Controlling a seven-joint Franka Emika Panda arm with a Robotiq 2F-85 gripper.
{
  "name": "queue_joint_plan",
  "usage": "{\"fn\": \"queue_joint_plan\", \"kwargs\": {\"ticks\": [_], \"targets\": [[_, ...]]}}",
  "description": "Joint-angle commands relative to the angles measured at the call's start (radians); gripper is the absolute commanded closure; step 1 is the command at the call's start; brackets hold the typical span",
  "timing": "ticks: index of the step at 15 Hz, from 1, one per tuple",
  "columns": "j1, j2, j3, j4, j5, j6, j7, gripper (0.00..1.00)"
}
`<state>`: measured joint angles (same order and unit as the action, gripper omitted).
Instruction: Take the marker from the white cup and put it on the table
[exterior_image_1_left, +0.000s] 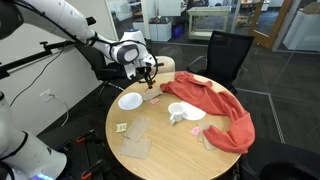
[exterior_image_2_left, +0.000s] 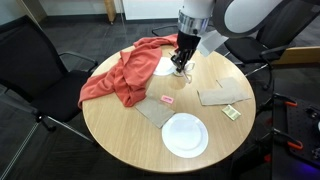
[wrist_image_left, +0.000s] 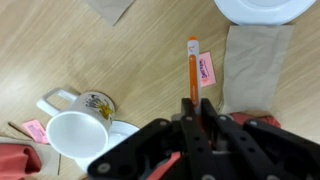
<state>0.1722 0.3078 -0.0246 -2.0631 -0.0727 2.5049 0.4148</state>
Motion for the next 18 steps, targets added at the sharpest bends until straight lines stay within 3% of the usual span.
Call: {"fn": "queue_joint_plan", "kwargs": {"ticks": [1, 12, 18], "targets": [[-0.009, 0.037, 0.023, 0.009, 0.001, -0.033, -0.060, 0.97], [-0.010, 0.181, 0.043, 0.045, 0.011, -0.063, -0.195, 0.97], [-0.010, 0.220, 0.051, 0.050, 0.026, -0.071, -0.186, 0.97]]}}
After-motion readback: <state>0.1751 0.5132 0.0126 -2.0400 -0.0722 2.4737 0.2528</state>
